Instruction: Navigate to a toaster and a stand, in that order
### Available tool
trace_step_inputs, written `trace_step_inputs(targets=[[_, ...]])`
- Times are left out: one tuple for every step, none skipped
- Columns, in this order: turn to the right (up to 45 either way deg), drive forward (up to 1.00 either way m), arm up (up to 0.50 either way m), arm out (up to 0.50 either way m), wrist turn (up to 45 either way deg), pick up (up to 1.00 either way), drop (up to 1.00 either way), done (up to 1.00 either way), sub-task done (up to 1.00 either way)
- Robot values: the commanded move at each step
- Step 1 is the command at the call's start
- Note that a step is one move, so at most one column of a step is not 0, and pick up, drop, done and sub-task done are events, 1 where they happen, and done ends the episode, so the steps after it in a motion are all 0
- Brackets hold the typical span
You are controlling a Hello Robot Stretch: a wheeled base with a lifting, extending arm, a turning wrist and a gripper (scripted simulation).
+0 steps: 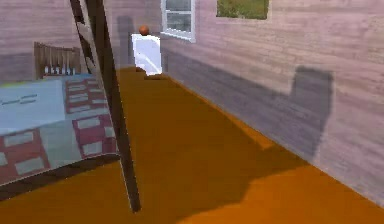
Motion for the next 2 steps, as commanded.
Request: trace_step_inputs(targets=[[24.0, 0.00, 0.00, 0.00, 0.0, 0.00, 0.00, 0.00, 0.00], [0.0, 0.50, 0.00, 0.00, 0.0, 0.00, 0.00, 0.00, 0.00]])
